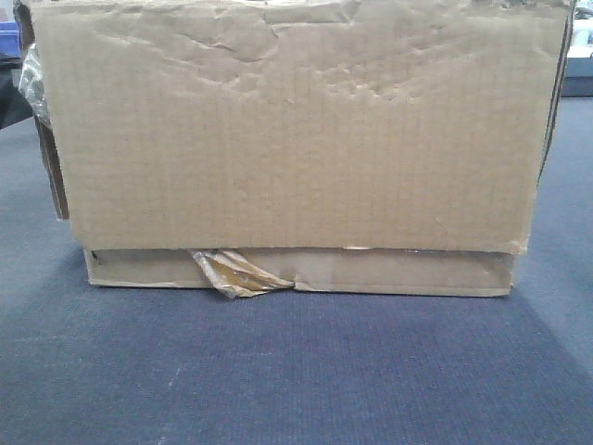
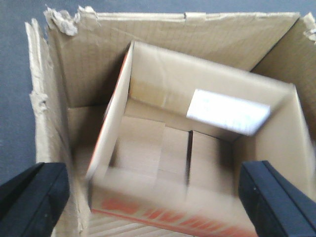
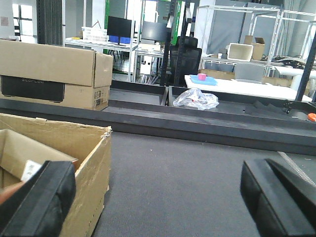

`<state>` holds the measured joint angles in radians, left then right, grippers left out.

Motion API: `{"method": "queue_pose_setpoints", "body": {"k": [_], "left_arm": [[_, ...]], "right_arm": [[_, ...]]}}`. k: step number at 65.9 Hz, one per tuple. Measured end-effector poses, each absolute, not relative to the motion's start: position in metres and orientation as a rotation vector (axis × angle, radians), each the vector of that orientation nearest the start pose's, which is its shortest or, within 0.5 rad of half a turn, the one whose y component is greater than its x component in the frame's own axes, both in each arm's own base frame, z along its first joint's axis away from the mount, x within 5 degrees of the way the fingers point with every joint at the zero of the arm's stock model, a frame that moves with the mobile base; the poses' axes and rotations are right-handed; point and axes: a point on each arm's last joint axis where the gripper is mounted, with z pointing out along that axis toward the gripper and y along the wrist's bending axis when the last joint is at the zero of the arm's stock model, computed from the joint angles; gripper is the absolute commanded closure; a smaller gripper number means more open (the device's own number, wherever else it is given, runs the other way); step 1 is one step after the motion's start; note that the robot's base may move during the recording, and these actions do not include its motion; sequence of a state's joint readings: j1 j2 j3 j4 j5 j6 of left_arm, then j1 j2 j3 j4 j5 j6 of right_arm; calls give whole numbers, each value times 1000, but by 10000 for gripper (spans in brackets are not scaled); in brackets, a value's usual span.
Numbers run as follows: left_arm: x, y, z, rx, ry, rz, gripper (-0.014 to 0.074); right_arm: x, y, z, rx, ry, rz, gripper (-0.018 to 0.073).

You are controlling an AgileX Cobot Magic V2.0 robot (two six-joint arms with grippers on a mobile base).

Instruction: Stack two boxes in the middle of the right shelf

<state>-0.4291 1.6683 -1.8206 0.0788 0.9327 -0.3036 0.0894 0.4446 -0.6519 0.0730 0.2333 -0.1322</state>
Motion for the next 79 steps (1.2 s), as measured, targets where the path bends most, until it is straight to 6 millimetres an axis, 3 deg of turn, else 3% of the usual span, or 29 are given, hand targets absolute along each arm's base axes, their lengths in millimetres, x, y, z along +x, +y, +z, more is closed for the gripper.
{"method": "queue_pose_setpoints", "body": {"k": [11, 19, 31, 44, 53, 69, 79], "left_arm": [[327, -137, 450, 171, 2221, -210, -5], [312, -119, 470, 168, 2206, -56, -5], [300, -97, 484, 187, 2236, 76, -5], [306, -70, 482, 176, 2293, -1, -5], [310, -52, 482, 147, 2298, 14, -5], [327, -56, 465, 206, 2353, -18, -5], [345, -62, 443, 224, 2418, -44, -5]], "right_arm": [[85, 9, 381, -129, 1509, 36, -1], [88, 10, 393, -135, 1542, 38, -1], [109, 13, 418, -159, 1666, 47, -1], [141, 26, 459, -234, 1812, 101, -1], [172, 39, 477, -296, 1968, 158, -1], [237, 61, 473, -375, 2271, 259, -1], [273, 72, 454, -387, 2370, 317, -1]]}}
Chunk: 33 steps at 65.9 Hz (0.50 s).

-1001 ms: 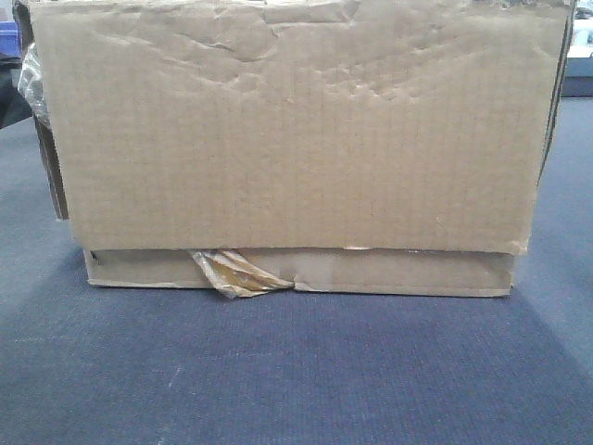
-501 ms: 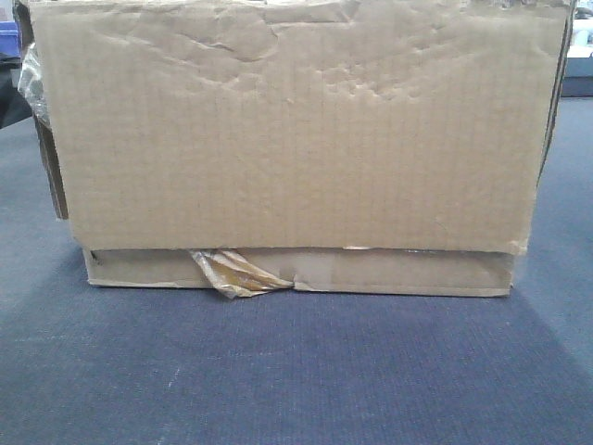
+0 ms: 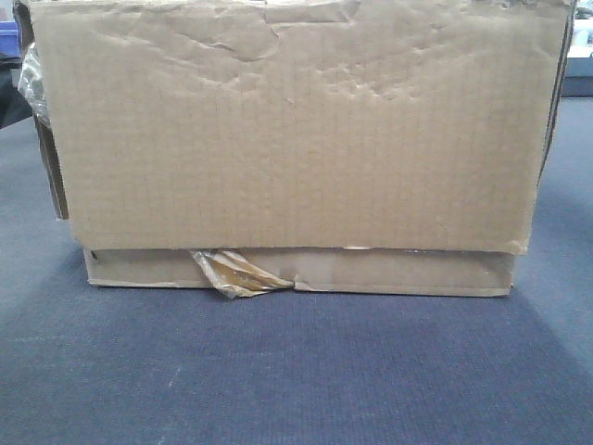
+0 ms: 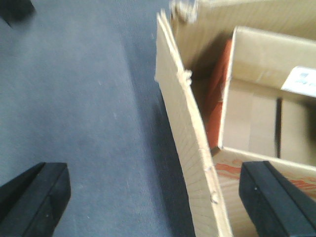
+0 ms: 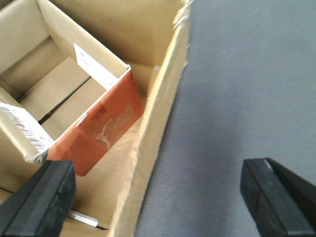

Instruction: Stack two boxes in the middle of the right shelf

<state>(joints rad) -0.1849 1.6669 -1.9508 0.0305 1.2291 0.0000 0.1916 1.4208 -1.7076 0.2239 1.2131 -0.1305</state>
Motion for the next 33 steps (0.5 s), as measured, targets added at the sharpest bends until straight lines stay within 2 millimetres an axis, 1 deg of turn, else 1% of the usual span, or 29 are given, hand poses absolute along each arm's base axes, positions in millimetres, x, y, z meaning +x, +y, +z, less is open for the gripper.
{"method": "queue_pose_setpoints", "body": {"k": [14, 21, 25, 33], "left_arm": [[362, -69, 404, 240, 2541, -73, -5], [365, -73, 384, 257, 2603, -70, -5], [366, -75, 379, 256, 2610, -91, -5], [365, -75, 375, 254, 2607, -105, -5]], "right_arm": [[310, 81, 418, -390, 2498, 344, -1], [323, 87, 402, -403, 2545, 352, -1], [329, 92, 394, -417, 2569, 358, -1], [339, 104, 376, -450, 2616, 370, -1]]}}
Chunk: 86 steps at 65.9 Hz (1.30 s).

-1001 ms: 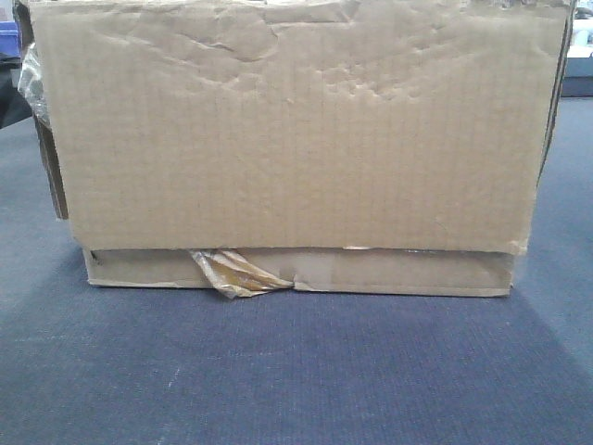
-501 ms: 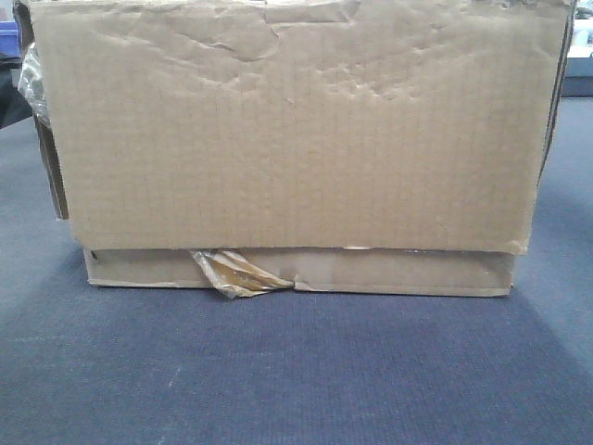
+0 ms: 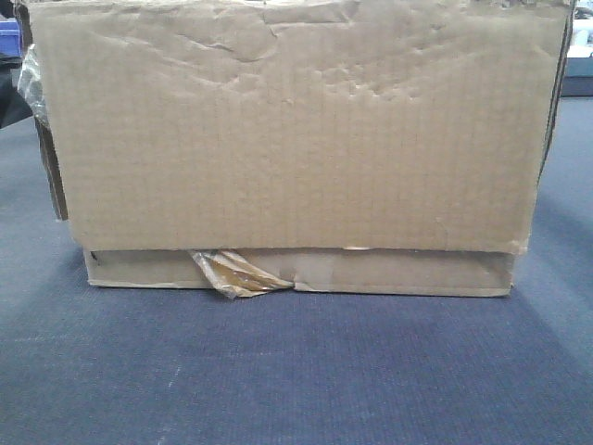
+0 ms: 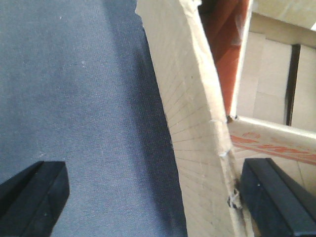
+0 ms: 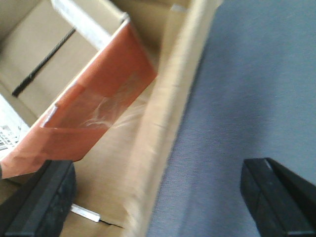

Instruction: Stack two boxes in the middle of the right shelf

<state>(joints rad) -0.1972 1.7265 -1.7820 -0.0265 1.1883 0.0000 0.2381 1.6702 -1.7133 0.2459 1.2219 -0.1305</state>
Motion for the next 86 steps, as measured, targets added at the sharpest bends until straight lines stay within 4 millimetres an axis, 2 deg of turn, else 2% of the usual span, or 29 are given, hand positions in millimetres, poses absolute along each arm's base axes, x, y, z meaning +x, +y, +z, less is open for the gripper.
{"method": "queue_pose_setpoints", "body": {"k": [16, 40, 50, 67, 86], "left_arm": [[365, -78, 372, 242, 2613, -146, -5], [368, -76, 391, 251, 2572, -117, -5], [367, -81, 393, 264, 2564, -127, -5], [363, -93, 381, 316, 2608, -123, -5], [364, -86, 370, 329, 2639, -20, -5]], "right_arm": [[353, 112, 353, -464, 2680, 380, -1], [353, 112, 353, -464, 2681, 380, -1], [353, 111, 353, -465, 2681, 374, -1], [353, 110, 352, -468, 2682, 359, -1], [354, 109, 352, -472, 2683, 330, -1]]}}
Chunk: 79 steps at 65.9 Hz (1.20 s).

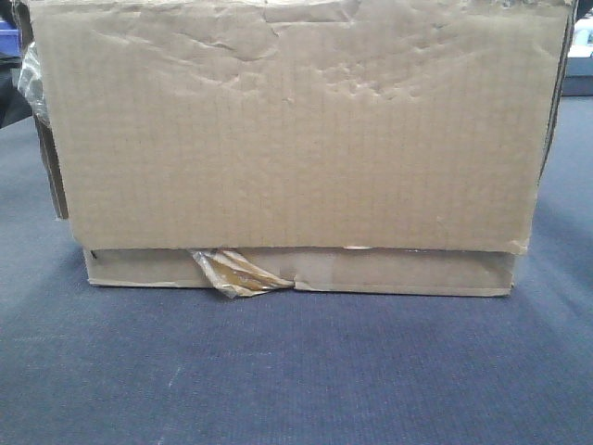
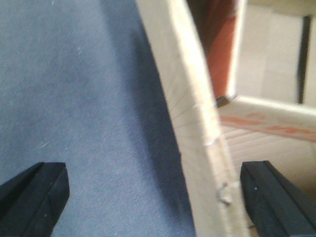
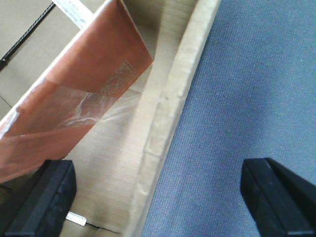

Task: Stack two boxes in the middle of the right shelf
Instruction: 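Lift the two stacked boxes off the table with both grippers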

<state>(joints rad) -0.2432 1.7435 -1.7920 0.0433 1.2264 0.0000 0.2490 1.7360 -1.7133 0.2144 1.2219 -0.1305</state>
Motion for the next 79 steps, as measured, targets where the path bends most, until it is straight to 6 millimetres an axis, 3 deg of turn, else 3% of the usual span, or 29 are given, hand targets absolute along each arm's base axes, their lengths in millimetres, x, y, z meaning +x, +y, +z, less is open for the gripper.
{"method": "queue_pose_setpoints", "body": {"k": [34, 42, 47, 52, 64, 79], "left_arm": [[376, -89, 348, 304, 2699, -17, -4], [376, -89, 348, 293, 2702, -19, 29], [376, -89, 348, 281, 2703, -22, 112], [376, -90, 348, 273, 2704, -29, 250], [375, -94, 347, 261, 2712, -87, 713], [375, -96, 348, 255, 2709, -91, 708]], "right_arm": [[354, 108, 352, -473, 2683, 322, 0], [355, 109, 350, -474, 2687, 322, 22], [357, 109, 347, -474, 2697, 322, 93], [359, 109, 343, -475, 2707, 319, 221], [360, 115, 338, -478, 2724, 350, 708], [361, 116, 337, -470, 2726, 342, 715]]}}
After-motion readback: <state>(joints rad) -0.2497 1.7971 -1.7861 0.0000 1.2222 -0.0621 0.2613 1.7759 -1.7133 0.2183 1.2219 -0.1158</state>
